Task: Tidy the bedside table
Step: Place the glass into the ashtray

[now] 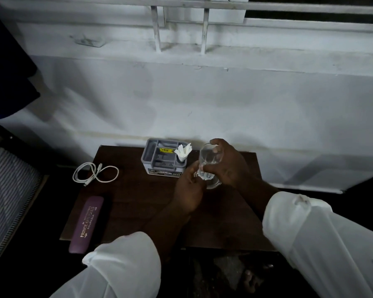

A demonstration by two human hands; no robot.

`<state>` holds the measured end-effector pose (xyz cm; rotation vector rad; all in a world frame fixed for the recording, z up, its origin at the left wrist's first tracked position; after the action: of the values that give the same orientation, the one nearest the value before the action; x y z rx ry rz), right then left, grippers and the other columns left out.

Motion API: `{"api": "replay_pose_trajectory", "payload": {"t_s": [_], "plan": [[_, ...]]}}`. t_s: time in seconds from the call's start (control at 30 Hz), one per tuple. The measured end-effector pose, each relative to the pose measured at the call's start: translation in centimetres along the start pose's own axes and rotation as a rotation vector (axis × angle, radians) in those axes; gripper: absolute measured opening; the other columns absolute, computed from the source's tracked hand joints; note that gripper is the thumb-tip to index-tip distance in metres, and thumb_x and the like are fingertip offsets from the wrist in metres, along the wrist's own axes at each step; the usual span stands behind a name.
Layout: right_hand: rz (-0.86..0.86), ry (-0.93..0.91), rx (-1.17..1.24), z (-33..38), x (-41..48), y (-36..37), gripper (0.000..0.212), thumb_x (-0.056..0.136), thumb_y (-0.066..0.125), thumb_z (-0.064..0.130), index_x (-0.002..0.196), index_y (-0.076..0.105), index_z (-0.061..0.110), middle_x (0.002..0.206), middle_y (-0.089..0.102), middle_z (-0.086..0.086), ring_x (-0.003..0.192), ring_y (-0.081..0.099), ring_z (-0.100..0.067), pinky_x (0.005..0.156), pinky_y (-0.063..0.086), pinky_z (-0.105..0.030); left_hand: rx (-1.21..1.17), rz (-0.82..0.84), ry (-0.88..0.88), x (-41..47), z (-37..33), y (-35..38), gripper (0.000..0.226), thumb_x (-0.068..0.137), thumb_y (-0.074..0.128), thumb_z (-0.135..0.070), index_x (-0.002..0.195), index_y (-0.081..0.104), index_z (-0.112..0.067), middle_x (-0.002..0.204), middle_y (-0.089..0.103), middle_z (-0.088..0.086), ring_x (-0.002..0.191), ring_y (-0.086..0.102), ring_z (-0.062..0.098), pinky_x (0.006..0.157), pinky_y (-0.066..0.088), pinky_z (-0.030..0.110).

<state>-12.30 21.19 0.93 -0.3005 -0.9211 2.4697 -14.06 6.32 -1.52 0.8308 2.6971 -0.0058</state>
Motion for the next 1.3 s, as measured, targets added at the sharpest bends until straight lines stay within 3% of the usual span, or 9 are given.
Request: {"api": "replay_pose_trajectory", "payload": {"t_s": [0.1, 0.27, 0.43, 0.57, 0.7, 0.93, 1.0, 1.13, 1.3], "plan": [[0.016, 0.014, -0.026, -0.2, -0.1, 0.5, 0.081, 0.061, 0.091, 0.032, 0.132, 0.051, 0.03, 0.124, 0.063, 0.002, 0.107, 0.064, -0.021, 0.093, 0.053, -0.038, -0.022, -0.006, -0.016, 0.3, 1.2, -0.2, 0.051, 0.095, 0.052, 0.015, 0.142, 0.052, -0.003, 0.133, 0.066, 0.022, 0.124, 0.063, 0.037, 0.105, 0.05, 0.044], [0.017, 0.043, -0.033, -0.8, -0.3, 0.9, 0.082, 0.06, 0.09, 0.032, 0.133, 0.051, 0.029, 0.123, 0.064, 0.002, 0.107, 0.064, -0.021, 0.094, 0.054, -0.04, -0.03, 0.002, -0.033, 0.4, 1.7, -0.1, 0.056, 0.092, 0.052, 0.017, 0.144, 0.052, -0.005, 0.135, 0.066, 0.02, 0.126, 0.062, 0.035, 0.105, 0.05, 0.041], [0.003, 0.046, -0.038, -1.1, -0.3, 1.0, 0.082, 0.059, 0.089, 0.033, 0.132, 0.051, 0.03, 0.122, 0.064, 0.003, 0.105, 0.064, -0.02, 0.094, 0.054, -0.039, -0.031, 0.0, -0.016, 0.4, 1.7, 0.0, 0.058, 0.092, 0.05, 0.019, 0.143, 0.052, -0.006, 0.128, 0.069, 0.012, 0.101, 0.068, 0.012, 0.085, 0.056, 0.018], [0.004, 0.039, -0.051, -1.0, -0.4, 0.9, 0.082, 0.061, 0.089, 0.031, 0.133, 0.05, 0.03, 0.123, 0.063, 0.002, 0.106, 0.063, -0.021, 0.093, 0.053, -0.038, -0.026, 0.013, -0.01, 0.5, 1.8, 0.0, 0.054, 0.092, 0.052, 0.018, 0.138, 0.057, -0.01, 0.121, 0.073, 0.007, 0.098, 0.07, 0.007, 0.082, 0.056, 0.017], [0.006, 0.04, -0.071, -1.1, -0.5, 0.9, 0.08, 0.063, 0.087, 0.028, 0.133, 0.049, 0.028, 0.124, 0.061, 0.001, 0.107, 0.062, -0.021, 0.092, 0.053, -0.037, -0.007, -0.006, -0.017, 0.7, 2.2, -0.1, 0.057, 0.091, 0.051, 0.019, 0.118, 0.061, -0.031, 0.109, 0.073, -0.01, 0.092, 0.071, -0.002, 0.082, 0.056, 0.016], [0.009, 0.035, -0.085, -1.0, -0.6, 1.0, 0.079, 0.065, 0.085, 0.024, 0.136, 0.049, 0.025, 0.128, 0.06, -0.003, 0.111, 0.061, -0.023, 0.093, 0.052, -0.035, -0.046, -0.003, -0.034, 0.9, 2.6, 0.1, 0.057, 0.093, 0.049, 0.019, 0.123, 0.056, -0.029, 0.107, 0.07, -0.015, 0.088, 0.07, -0.004, 0.077, 0.055, 0.013], [0.009, 0.031, -0.096, -1.0, -0.6, 1.1, 0.079, 0.066, 0.085, 0.026, 0.136, 0.049, 0.025, 0.128, 0.059, -0.003, 0.112, 0.06, -0.022, 0.092, 0.051, -0.034, -0.04, -0.003, -0.044, 1.0, 2.7, 0.1, 0.056, 0.093, 0.05, 0.018, 0.122, 0.058, -0.03, 0.109, 0.072, -0.012, 0.097, 0.072, 0.002, 0.083, 0.056, 0.018], [-0.005, 0.029, -0.089, -1.1, -0.7, 1.2, 0.081, 0.064, 0.085, 0.026, 0.137, 0.048, 0.025, 0.128, 0.059, -0.003, 0.114, 0.06, -0.023, 0.095, 0.051, -0.036, -0.031, 0.005, -0.038, 1.3, 2.7, 0.1, 0.05, 0.094, 0.05, 0.017, 0.132, 0.06, -0.014, 0.129, 0.069, 0.014, 0.122, 0.064, 0.032, 0.108, 0.049, 0.045], [-0.006, 0.034, -0.085, -1.3, -0.6, 1.4, 0.081, 0.064, 0.085, 0.028, 0.136, 0.048, 0.027, 0.129, 0.058, -0.002, 0.115, 0.059, -0.022, 0.096, 0.051, -0.037, -0.029, 0.007, -0.036, 0.9, 2.5, 0.2, 0.056, 0.093, 0.048, 0.017, 0.134, 0.057, -0.02, 0.121, 0.071, 0.003, 0.109, 0.067, 0.019, 0.093, 0.054, 0.027]]}}
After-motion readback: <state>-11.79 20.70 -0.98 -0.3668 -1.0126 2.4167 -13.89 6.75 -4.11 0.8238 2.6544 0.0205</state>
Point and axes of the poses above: each hand's wrist, its own x-axis towards the middle knuckle, its own y-axis out of the palm, z = x × y, the point moved 6 cm from there along x, towards the middle knuckle
